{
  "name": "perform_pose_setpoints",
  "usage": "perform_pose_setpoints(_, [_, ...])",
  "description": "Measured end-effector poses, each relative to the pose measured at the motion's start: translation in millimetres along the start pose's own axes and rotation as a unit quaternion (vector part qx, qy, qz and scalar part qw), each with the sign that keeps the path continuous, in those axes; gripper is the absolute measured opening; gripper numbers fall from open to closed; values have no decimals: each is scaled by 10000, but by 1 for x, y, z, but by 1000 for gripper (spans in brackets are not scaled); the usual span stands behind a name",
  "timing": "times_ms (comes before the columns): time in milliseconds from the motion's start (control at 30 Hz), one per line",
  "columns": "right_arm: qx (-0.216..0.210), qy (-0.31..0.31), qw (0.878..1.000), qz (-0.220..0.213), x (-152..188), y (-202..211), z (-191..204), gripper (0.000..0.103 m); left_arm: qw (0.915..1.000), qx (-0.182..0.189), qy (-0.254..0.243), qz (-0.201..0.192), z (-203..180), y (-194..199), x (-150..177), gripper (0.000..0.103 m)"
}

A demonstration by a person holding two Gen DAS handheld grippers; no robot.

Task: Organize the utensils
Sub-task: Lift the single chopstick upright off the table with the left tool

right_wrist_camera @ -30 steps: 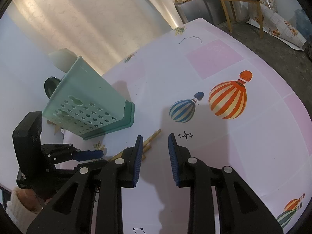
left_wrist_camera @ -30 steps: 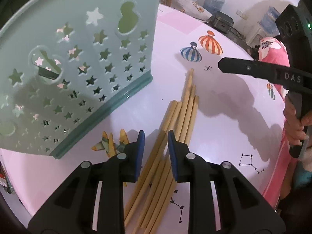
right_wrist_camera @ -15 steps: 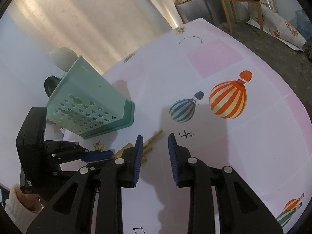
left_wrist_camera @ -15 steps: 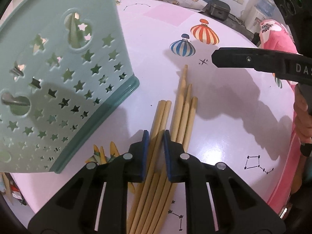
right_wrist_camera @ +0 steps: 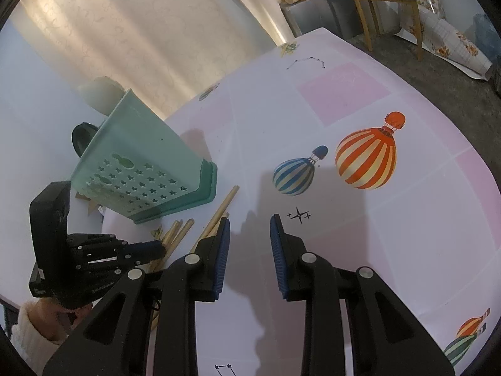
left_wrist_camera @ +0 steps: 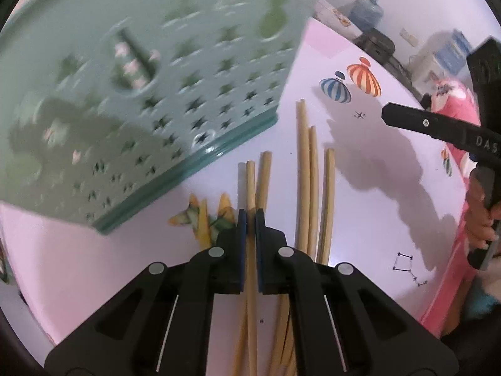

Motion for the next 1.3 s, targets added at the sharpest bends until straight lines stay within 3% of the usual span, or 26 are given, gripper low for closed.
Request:
perform_pose_setpoints(167, [-11, 33, 10000, -13, 0, 1, 2, 27, 9992, -84, 400, -8, 13, 4, 16, 4])
perform_pose_setpoints(400, [-30, 75, 10000, 16, 3, -1, 6, 27, 9931, -44, 1021, -574, 34, 36, 35, 4])
perform_pose_setpoints(567, [-93, 136, 9998, 86, 8, -4, 15, 27, 9737, -6, 1890, -1272, 62, 73, 58, 4])
perform_pose_setpoints(700, [-381, 160, 9986, 345, 12, -13, 33, 27, 9582, -170, 2349, -1626, 80, 94, 79, 4])
perform_pose_setpoints(833, [-677, 182, 9930, 946, 16, -36, 64, 27, 9559, -496, 2373, -1658, 77, 103, 97, 4])
perform_pose_setpoints(1067, [-12, -199, 9781, 2073, 31, -88, 89, 24, 9604, -812, 2076, -1672, 63, 112, 107, 4])
perform_pose_setpoints(1167, [312, -415, 9732, 2241, 36, -98, 85, 23, 9598, -865, 2009, -1757, 61, 119, 109, 4])
perform_pose_setpoints(1300, [578, -395, 9749, 2113, 33, -100, 91, 23, 9580, -917, 1970, -1873, 61, 127, 114, 4])
Point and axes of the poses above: each gripper's, at about its wrist camera, not at the fingertips, and y roughly against the way its jaws point, z to its left, x to its underside, the point moved 2 cm from there along -y, roughly the way its jaws point, and after that the axes turned 12 degrees about -y, right-handed, at the moved point
